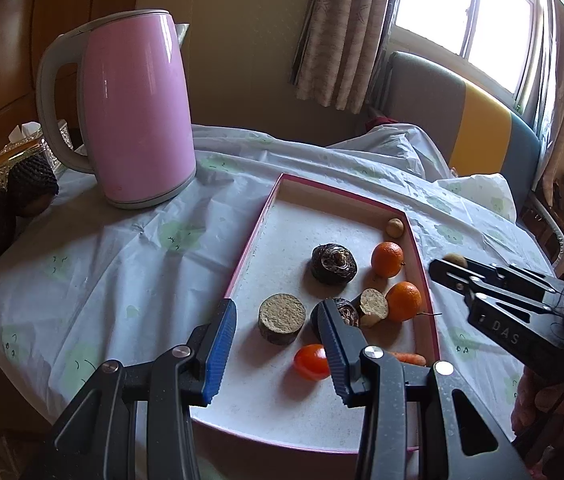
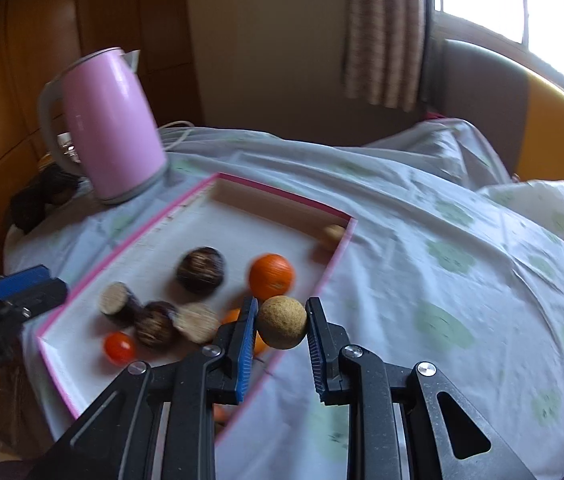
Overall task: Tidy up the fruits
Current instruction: 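Lower the tan fruit into the tray with the right tool and release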
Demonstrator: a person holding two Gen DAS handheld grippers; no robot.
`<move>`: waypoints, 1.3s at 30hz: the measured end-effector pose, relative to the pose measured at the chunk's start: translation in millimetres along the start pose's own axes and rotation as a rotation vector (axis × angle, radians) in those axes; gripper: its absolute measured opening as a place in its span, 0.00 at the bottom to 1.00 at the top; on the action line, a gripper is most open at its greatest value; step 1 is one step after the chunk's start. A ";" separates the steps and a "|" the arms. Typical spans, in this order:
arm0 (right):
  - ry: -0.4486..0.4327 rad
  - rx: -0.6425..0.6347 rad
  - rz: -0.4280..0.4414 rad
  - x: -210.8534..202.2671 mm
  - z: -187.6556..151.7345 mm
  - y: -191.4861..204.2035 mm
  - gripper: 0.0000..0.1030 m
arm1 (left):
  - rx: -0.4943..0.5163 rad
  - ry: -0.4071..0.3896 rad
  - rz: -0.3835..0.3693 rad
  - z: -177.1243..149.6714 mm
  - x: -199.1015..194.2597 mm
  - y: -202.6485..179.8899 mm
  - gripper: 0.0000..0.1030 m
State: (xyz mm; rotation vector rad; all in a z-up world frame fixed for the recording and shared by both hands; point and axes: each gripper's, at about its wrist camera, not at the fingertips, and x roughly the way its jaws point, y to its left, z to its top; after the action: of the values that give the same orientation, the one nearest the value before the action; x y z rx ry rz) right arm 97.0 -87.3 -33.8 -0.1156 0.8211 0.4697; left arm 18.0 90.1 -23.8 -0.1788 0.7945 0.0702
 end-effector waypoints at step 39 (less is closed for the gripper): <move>0.077 -0.075 0.012 47.3 -7.3 49.0 0.37 | -0.040 -0.010 0.038 2.2 -3.3 12.4 0.49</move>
State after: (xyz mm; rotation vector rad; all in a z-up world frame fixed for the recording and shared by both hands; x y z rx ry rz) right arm 98.0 -28.8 -69.3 -0.1995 0.8801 0.5100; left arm 15.6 102.7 -21.6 -0.2015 0.7874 0.1230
